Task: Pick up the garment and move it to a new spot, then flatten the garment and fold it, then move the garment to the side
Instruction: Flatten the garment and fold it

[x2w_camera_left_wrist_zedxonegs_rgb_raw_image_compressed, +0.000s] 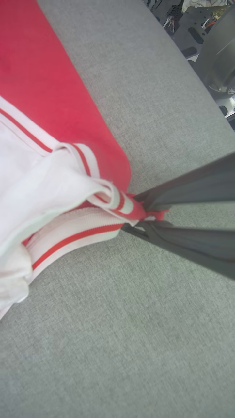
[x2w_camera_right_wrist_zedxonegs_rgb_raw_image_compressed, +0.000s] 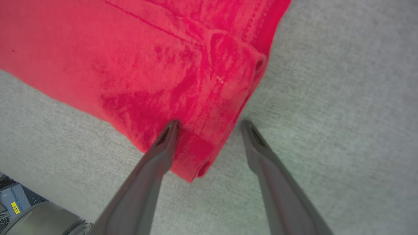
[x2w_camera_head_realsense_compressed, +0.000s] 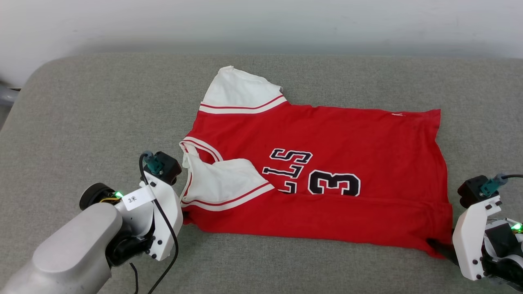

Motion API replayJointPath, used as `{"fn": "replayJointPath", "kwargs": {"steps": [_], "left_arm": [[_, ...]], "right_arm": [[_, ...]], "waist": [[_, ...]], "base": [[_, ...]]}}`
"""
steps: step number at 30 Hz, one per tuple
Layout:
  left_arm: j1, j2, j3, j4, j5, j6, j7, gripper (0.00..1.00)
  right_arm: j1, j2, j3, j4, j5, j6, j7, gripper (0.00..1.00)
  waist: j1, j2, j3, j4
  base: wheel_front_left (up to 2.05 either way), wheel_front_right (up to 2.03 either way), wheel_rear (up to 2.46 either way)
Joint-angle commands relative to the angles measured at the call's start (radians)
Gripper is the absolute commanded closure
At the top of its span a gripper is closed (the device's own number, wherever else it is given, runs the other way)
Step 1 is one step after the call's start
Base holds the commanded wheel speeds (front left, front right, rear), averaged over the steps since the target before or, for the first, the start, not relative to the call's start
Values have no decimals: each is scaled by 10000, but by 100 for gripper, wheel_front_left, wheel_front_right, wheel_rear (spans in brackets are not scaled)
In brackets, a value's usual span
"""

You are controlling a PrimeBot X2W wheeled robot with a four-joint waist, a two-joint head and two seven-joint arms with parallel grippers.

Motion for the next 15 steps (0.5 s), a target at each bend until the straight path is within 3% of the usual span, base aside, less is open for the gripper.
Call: {"fn": "replayJointPath", "kwargs": {"steps": [1,3,4,5,15], "left_arm": [[-18,-30,-12,69,-22,-5,-99,100],[74,-41,-2,144,-71,-12,-166,100],[125,-44,-9,175,-80,-15,-189,100],[171,-48,1,213,-113,-11,-217,100],[671,241,118,222,-399,54,-478,100]], "right_arm": [[185,419,311,376,111,-3,-111,0],[226,554,486,592,175,-3,-268,0],[203,580,514,653,220,-3,-455,62],[171,595,517,715,260,-3,-623,100],[-9,-220,557,318,564,-9,-1835,100]], "waist": [[0,0,48,36],[0,0,46,32],[0,0,34,23],[0,0,7,8],[0,0,-676,-119]], "base": [[0,0,0],[0,0,0],[0,0,0],[0,0,0],[0,0,0]]}}
